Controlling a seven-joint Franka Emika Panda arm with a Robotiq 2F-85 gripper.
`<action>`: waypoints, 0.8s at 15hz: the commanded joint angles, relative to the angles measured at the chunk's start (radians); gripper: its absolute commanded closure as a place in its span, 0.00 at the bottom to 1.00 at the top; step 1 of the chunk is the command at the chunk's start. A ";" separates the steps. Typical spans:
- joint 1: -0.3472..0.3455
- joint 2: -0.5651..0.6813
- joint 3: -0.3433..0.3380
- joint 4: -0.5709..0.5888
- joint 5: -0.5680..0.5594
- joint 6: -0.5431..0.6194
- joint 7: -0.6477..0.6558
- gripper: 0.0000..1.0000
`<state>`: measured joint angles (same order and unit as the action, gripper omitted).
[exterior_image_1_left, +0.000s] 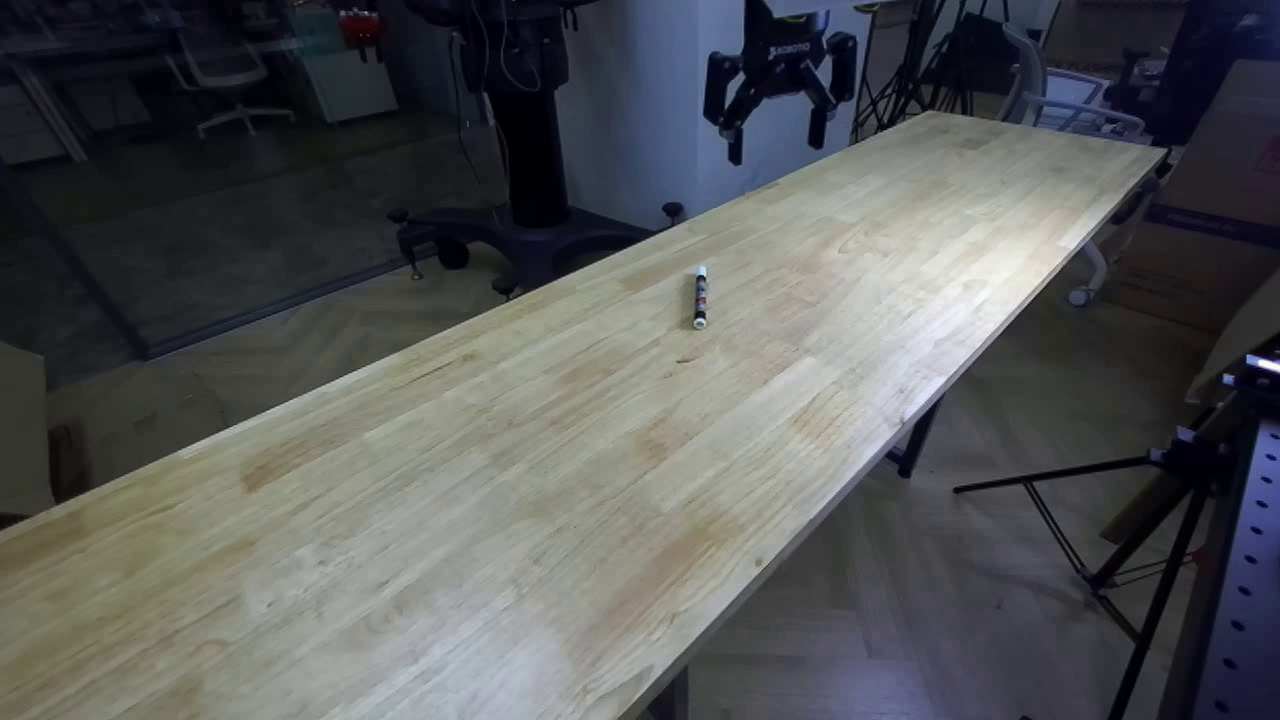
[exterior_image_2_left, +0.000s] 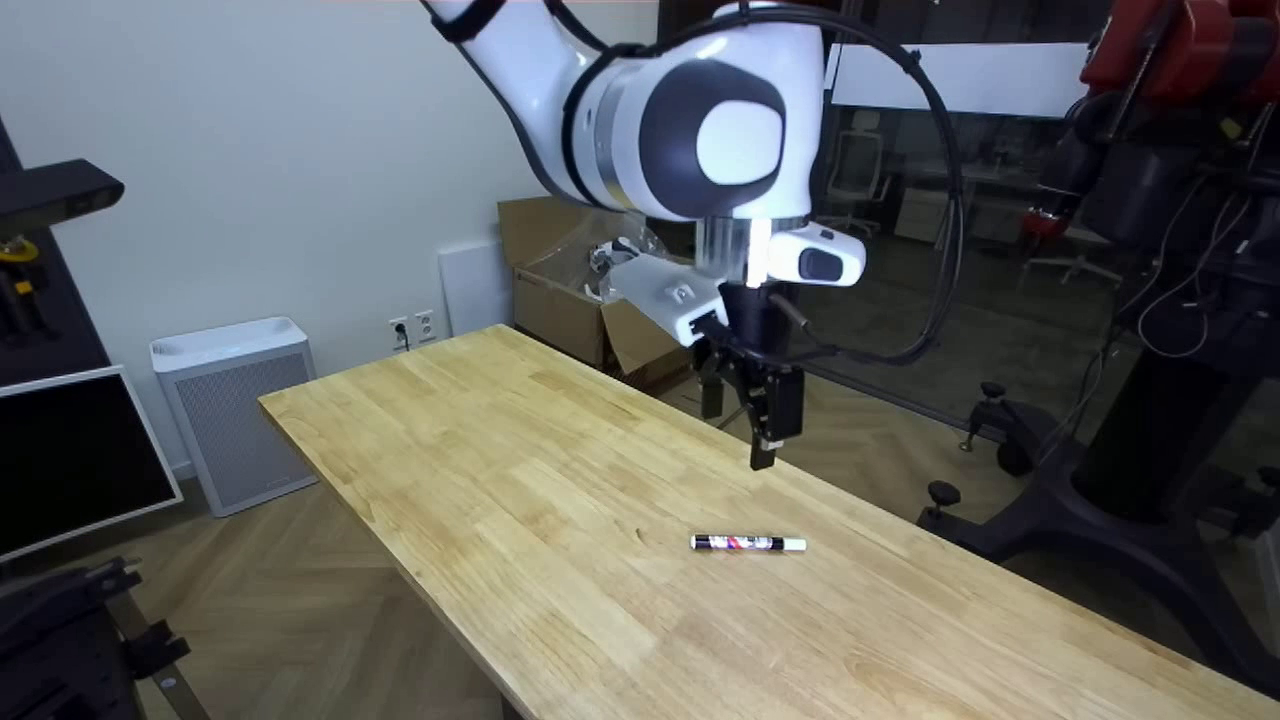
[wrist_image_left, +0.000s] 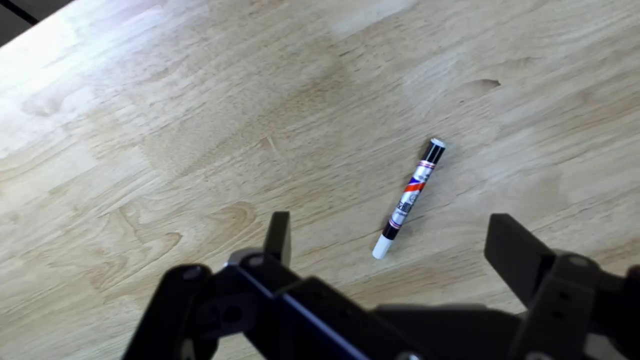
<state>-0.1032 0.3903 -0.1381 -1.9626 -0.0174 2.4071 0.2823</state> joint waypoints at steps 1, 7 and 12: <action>-0.005 0.172 -0.003 0.151 0.096 0.086 0.080 0.00; -0.034 0.372 -0.005 0.342 0.264 0.097 0.148 0.00; -0.015 0.476 -0.033 0.454 0.256 -0.012 0.237 0.00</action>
<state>-0.1368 0.8002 -0.1464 -1.6083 0.2370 2.4745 0.4400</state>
